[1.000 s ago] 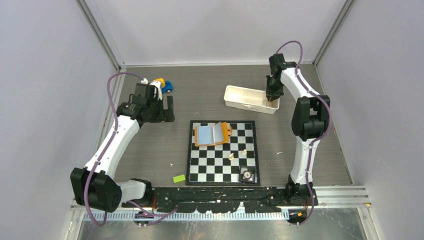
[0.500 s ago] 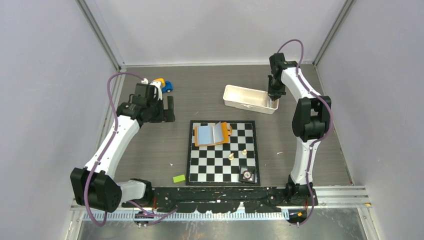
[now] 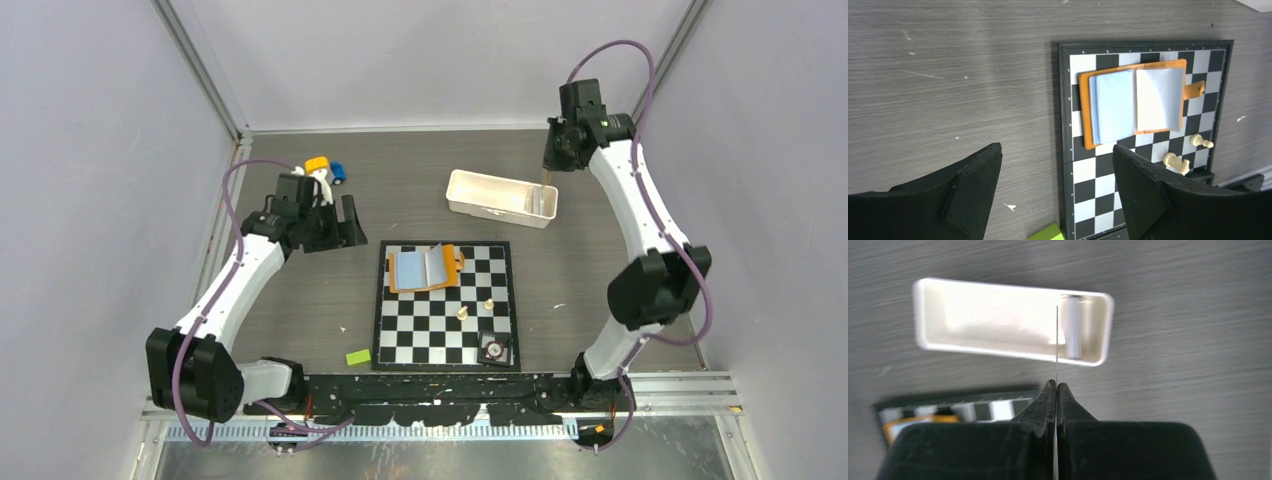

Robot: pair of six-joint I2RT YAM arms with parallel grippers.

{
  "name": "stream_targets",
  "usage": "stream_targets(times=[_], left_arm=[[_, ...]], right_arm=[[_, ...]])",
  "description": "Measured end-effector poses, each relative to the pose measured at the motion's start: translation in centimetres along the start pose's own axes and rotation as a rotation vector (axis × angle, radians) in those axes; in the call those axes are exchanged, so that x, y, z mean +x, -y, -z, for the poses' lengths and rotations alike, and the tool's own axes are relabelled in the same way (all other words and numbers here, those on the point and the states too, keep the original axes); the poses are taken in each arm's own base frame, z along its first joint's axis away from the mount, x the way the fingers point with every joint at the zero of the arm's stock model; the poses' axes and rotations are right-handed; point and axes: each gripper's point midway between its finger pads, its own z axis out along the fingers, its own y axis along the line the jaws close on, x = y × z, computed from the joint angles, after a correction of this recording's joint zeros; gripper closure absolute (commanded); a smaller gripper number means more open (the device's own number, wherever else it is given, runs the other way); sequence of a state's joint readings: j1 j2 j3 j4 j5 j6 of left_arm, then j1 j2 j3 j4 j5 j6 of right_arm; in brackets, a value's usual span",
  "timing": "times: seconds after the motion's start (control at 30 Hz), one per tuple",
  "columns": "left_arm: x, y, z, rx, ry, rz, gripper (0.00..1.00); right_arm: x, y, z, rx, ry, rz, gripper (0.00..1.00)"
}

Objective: Put the credit cards into the card holder
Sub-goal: Pick up the credit card from the storage box, then insert the credit card into the card holder.

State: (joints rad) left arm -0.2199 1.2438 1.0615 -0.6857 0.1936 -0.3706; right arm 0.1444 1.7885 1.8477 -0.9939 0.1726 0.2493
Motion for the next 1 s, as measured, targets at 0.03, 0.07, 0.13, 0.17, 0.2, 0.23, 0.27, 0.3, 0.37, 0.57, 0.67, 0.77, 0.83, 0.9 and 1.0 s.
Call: stream_targets(times=[0.03, 0.07, 0.13, 0.17, 0.2, 0.23, 0.27, 0.3, 0.37, 0.57, 0.67, 0.77, 0.83, 0.9, 1.0], left_arm=[[0.3, 0.3, -0.3, 0.015, -0.006, 0.013, 0.18], [0.7, 0.6, -0.8, 0.03, -0.017, 0.031, 0.18], [1.5, 1.4, -1.9, 0.059, -0.045, 0.058, 0.18], [1.9, 1.8, -2.4, 0.071, -0.061, 0.067, 0.18], [2.3, 2.2, -3.0, 0.082, -0.075, 0.071, 0.18], [2.6, 2.7, -3.5, 0.093, -0.088, 0.075, 0.18], [2.9, 3.1, -3.9, 0.102, -0.101, 0.073, 0.18], [3.1, 3.5, -4.2, 0.108, -0.109, 0.072, 0.18], [3.5, 4.2, -5.1, 0.118, -0.124, 0.063, 0.17], [5.5, 4.1, -7.5, 0.085, -0.198, 0.043, 0.16], [6.1, 3.6, -8.3, 0.059, -0.223, 0.045, 0.16], [6.5, 3.3, -8.8, 0.048, -0.239, 0.044, 0.16], [6.7, 3.2, -9.1, 0.046, -0.248, 0.042, 0.16], [6.9, 3.0, -9.4, 0.044, -0.258, 0.04, 0.16], [7.4, 2.9, -10.0, 0.046, -0.277, 0.033, 0.16]], right_arm=[[-0.2, -0.9, 1.1, -0.043, 0.024, -0.006, 1.0], [-0.1, -2.2, 2.5, -0.108, 0.051, -0.01, 1.0], [0.8, -5.0, 4.8, -0.241, 0.075, -0.012, 0.99], [1.4, -6.1, 5.6, -0.295, 0.076, -0.013, 1.0], [2.1, -7.8, 6.3, -0.367, 0.076, -0.012, 1.0], [3.0, -9.1, 6.7, -0.424, 0.066, -0.016, 1.0], [4.1, -11.0, 7.0, -0.5, 0.045, -0.018, 1.0], [5.0, -12.1, 6.9, -0.541, 0.024, -0.021, 1.0], [7.6, -14.9, 6.3, -0.636, -0.043, -0.025, 1.0], [15.2, -20.0, 3.8, -0.78, -0.255, -0.044, 0.99], [18.5, -21.6, 3.0, -0.825, -0.337, -0.054, 0.99], [20.5, -22.5, 2.6, -0.844, -0.388, -0.06, 0.99], [21.2, -22.7, 2.2, -0.848, -0.403, -0.062, 1.0], [21.6, -22.8, 1.8, -0.845, -0.414, -0.065, 1.0], [22.5, -22.5, 1.1, -0.832, -0.431, -0.071, 1.0]])
